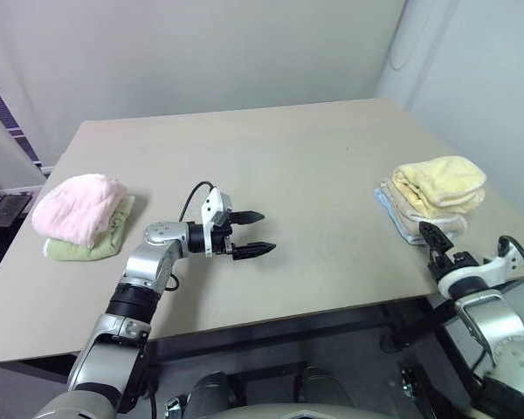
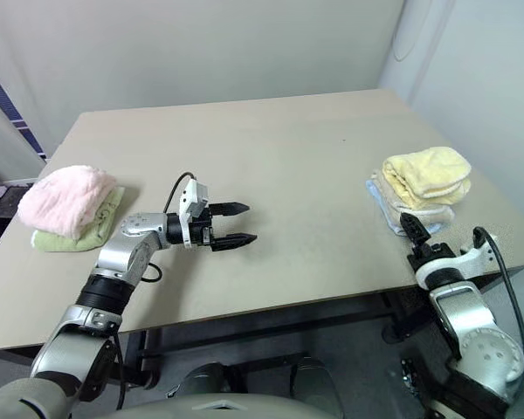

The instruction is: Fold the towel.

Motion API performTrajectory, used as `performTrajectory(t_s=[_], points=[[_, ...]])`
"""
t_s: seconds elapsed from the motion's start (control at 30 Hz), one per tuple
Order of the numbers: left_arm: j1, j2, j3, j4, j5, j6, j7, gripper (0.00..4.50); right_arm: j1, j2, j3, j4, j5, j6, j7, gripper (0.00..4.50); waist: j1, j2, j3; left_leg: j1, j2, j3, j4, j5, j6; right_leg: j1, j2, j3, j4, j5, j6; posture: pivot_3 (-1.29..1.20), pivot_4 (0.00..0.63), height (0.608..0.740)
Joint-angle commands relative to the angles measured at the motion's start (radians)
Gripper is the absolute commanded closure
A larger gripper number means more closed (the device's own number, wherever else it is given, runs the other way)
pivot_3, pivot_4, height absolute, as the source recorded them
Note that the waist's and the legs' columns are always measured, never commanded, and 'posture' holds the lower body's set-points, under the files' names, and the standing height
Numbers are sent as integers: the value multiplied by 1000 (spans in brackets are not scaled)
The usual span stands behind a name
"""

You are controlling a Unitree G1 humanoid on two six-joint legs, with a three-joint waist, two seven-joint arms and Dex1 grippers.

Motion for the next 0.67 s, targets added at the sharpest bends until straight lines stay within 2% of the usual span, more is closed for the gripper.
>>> performTrajectory(t_s=[0.03, 0.17, 0.27, 0.43, 0.67], points=[[-12, 28, 31, -53, -44, 33, -33, 0, -1, -103, 87, -153, -118, -64, 131, 28, -1, 0, 1, 0, 0, 0, 0, 0, 0, 0, 0, 0, 0, 0, 0, 0, 0, 740], [-9, 35, 59, -67, -62, 59, -1, 0, 2, -249, 248, -238, -366, -225, 342, 28, 4, 0, 1, 2, -1, -2, -6, 0, 0, -2, 1, -1, -8, 0, 2, 0, 0, 740], [-13, 44, 93, -67, -78, 68, 17, 0, -16, -307, 364, -256, -466, -295, 461, 28, 7, -2, 1, 2, -1, -3, -8, 0, 0, -1, 1, -2, -11, 0, 2, 0, 0, 740], [-33, 62, 143, -32, -80, 40, 47, 0, -50, -345, 466, -224, -527, -339, 621, 28, 24, -5, 3, -1, -3, -2, -8, -1, 2, 0, 1, -1, -12, 1, 2, 0, 0, 740], [-41, 98, 147, 15, -59, 9, 38, 0, -57, -357, 466, -166, -515, -304, 727, 28, 38, -8, 4, 0, -3, -4, -4, -1, 2, -1, 1, -2, -12, 1, 1, 0, 0, 740]])
